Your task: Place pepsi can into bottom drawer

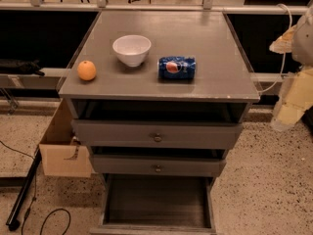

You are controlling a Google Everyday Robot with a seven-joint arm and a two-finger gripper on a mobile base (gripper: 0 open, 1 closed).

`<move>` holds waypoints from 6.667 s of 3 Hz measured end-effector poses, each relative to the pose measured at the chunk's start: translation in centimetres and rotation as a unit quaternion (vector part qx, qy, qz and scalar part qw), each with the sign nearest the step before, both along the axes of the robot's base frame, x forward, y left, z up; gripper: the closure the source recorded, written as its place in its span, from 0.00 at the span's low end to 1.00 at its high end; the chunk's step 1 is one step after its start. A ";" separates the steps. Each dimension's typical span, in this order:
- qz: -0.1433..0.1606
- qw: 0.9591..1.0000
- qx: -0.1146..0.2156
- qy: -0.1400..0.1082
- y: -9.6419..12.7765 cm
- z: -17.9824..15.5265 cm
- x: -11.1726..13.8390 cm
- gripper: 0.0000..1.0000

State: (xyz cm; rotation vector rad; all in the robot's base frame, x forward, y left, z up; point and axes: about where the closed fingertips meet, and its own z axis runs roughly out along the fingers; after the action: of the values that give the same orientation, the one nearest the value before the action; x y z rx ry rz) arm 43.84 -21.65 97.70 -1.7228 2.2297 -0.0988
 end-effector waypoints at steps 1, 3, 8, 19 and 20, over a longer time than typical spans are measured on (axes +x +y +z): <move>0.000 1.000 0.000 0.000 0.0 0.0 0.0 0.00; 0.049 0.992 0.114 -0.005 1.4 1.7 7.2 0.00; -0.026 0.954 0.284 -0.087 4.1 2.6 20.6 0.00; -0.122 0.914 0.387 -0.016 12.7 -13.1 27.1 0.50; -0.122 0.914 0.387 -0.016 12.7 -13.1 27.1 0.74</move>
Offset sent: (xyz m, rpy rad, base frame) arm 0.0644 0.0042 0.0219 0.2285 -0.0010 0.0779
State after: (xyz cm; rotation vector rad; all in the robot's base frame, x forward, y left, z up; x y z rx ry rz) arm 70.99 -8.94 84.62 -1.0002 2.0295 0.6146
